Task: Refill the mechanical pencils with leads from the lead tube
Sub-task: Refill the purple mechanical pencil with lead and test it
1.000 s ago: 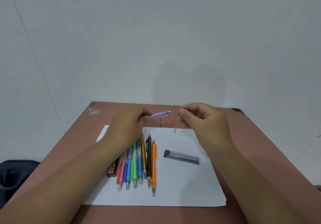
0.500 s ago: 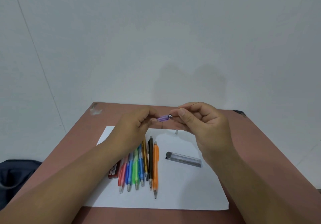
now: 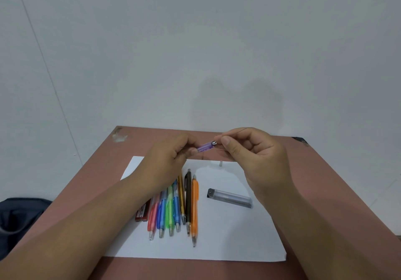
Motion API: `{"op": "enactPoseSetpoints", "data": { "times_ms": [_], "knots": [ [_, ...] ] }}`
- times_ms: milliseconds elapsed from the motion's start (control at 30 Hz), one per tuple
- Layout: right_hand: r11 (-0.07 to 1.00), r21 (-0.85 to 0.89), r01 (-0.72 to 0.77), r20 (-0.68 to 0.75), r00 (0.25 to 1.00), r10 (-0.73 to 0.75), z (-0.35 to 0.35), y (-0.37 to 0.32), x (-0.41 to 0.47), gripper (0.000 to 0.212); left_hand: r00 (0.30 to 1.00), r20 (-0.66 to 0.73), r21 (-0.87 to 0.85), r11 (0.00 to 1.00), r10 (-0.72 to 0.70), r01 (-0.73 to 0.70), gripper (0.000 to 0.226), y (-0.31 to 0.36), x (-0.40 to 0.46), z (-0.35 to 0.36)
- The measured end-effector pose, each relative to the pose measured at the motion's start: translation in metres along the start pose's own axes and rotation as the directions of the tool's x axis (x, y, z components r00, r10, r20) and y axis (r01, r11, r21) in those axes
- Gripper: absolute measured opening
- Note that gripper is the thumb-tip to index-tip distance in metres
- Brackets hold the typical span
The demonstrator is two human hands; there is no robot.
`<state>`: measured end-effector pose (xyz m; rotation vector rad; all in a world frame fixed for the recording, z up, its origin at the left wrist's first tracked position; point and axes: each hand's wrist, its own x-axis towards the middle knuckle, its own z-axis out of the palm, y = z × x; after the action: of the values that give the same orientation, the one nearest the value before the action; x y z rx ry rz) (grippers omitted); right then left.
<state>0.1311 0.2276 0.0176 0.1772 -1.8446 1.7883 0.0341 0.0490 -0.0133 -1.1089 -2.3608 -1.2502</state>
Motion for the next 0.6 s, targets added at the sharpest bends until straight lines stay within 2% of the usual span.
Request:
{"op": "enactPoseSetpoints", "data": {
  "times_ms": [333,600],
  "knots": [
    [0.977,-0.213,0.015,0.000,1.000,-0.015,-0.0024,0.0034,0.0002,0.014,1.000,0.013,0.010,1.000,-0.001,0.001,0.032,0.0047,0.0005,-0.0005],
    [0.965,-0.259,-0.025,-0.008,1.000,0.024,-0.0034,0.0057,0.0012,0.020,1.000,0.006,0.036,0.999,-0.017,0.017,0.034,0.0039,0.0000,-0.0006]
  ]
}}
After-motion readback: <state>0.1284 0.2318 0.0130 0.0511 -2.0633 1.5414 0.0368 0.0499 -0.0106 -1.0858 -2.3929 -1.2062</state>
